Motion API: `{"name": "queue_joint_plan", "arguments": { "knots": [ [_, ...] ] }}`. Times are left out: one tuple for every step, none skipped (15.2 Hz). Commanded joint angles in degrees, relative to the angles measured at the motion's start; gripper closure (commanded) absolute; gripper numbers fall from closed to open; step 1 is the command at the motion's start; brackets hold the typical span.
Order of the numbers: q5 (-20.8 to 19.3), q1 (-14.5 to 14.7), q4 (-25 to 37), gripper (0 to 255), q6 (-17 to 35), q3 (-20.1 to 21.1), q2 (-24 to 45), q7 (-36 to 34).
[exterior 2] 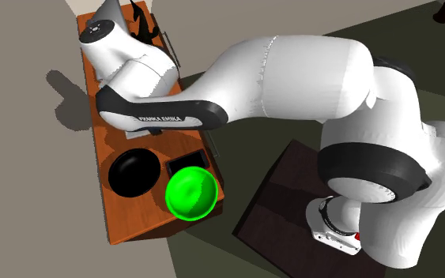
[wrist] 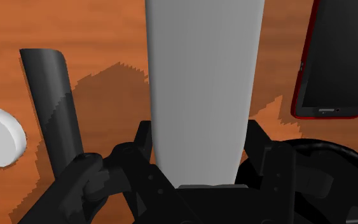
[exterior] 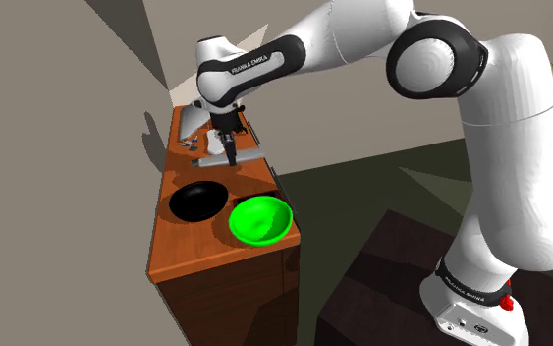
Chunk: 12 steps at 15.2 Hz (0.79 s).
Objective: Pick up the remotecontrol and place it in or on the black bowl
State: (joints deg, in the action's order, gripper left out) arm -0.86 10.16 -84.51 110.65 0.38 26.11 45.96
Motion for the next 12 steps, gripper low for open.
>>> {"name": "queue_joint_plan", "arguments": {
  "knots": [
    [0.01,0.02,1.06,255,-1.30,0.01,-0.22,0.00],
    [0.01,0.02,1.63,255,-2.00,0.01,-0.36,0.01],
    [0.01,0.02,2.22,255,-2.71,0.01,-0.48,0.01],
    [0.02,0.02,2.83,255,-3.43,0.01,-0.58,0.02],
    [0.02,0.02,3.46,255,-4.15,0.01,-0.68,0.03],
    [0.02,0.02,4.11,255,-4.88,0.01,-0.76,0.04],
    [0.03,0.02,4.73,255,-5.56,0.01,-0.82,0.05],
    [-0.11,0.88,4.65,255,-5.56,0.32,-0.90,-1.12],
    [-0.25,1.73,4.64,255,-5.60,0.64,-0.92,-2.30],
    [-0.39,2.59,4.73,255,-5.66,0.95,-0.88,-3.47],
    [-0.52,3.44,4.89,255,-5.75,1.26,-0.79,-4.64],
    [-0.66,4.30,5.15,255,-5.88,1.57,-0.64,-5.81]
  ]
}}
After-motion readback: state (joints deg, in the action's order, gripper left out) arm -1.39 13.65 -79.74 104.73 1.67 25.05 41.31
